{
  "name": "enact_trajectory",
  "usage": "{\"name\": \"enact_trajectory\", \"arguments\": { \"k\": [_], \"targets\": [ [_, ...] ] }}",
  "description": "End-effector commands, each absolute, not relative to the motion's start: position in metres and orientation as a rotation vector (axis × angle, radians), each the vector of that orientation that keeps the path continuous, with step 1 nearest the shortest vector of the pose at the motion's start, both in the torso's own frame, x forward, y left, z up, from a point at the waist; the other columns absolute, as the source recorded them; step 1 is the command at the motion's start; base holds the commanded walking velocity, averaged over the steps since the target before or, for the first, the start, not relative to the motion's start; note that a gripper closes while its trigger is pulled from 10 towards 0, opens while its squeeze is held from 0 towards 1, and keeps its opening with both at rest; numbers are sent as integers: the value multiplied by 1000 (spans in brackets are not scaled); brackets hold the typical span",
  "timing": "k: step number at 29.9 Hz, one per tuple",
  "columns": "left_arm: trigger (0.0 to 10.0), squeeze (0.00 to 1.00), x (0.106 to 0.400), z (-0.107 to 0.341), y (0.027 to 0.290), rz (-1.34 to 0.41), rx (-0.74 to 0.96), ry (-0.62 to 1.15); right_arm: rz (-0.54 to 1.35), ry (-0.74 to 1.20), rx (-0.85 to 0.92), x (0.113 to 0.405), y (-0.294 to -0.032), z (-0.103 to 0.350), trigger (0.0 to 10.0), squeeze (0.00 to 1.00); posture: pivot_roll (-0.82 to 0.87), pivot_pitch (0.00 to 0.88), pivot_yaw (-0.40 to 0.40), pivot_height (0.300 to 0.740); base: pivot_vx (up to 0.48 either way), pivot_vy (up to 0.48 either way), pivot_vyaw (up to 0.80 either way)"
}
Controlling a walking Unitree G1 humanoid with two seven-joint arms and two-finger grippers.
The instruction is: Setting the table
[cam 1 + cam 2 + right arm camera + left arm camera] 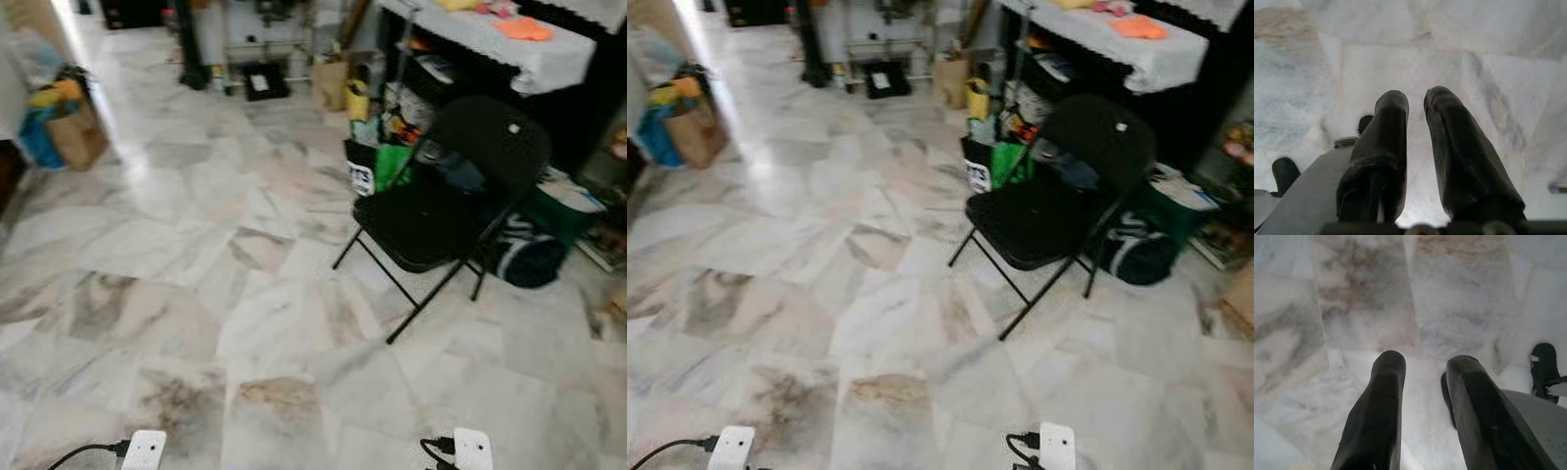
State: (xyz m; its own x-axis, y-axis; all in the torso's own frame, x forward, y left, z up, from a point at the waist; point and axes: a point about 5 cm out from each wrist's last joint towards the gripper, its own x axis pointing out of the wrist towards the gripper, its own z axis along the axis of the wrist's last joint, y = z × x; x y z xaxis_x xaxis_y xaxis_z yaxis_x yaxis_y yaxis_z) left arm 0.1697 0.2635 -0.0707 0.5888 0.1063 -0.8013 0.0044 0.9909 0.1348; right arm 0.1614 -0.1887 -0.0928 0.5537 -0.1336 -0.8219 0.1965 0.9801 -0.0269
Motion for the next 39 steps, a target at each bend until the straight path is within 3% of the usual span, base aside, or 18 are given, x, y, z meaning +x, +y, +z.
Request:
{"name": "enact_trajectory", "arguments": {
  "k": [1, 10, 16, 39],
  "targets": [
    [10000, 0, 202, -65, 231, 131, -100, 845, -110, 944, 227, 183, -178, -85, 10000, 0, 174, 0, -152, 740, 0, 0, -769],
    [10000, 0, 182, -74, 235, 137, -73, 897, -91, 965, 225, 176, -170, -89, 10000, 0, 168, 0, -125, 740, 0, 0, -766],
    [10000, 0, 174, -76, 244, 150, -32, 927, -90, 981, 227, 170, -167, -92, 10000, 0, 162, 0, -117, 740, 0, -352, -763],
    [10000, 0, 192, -67, 241, 95, -56, 885, -106, 1009, 236, 166, -166, -94, 10000, 0, 173, 0, -96, 740, 0, 0, -763]
  ]
}}
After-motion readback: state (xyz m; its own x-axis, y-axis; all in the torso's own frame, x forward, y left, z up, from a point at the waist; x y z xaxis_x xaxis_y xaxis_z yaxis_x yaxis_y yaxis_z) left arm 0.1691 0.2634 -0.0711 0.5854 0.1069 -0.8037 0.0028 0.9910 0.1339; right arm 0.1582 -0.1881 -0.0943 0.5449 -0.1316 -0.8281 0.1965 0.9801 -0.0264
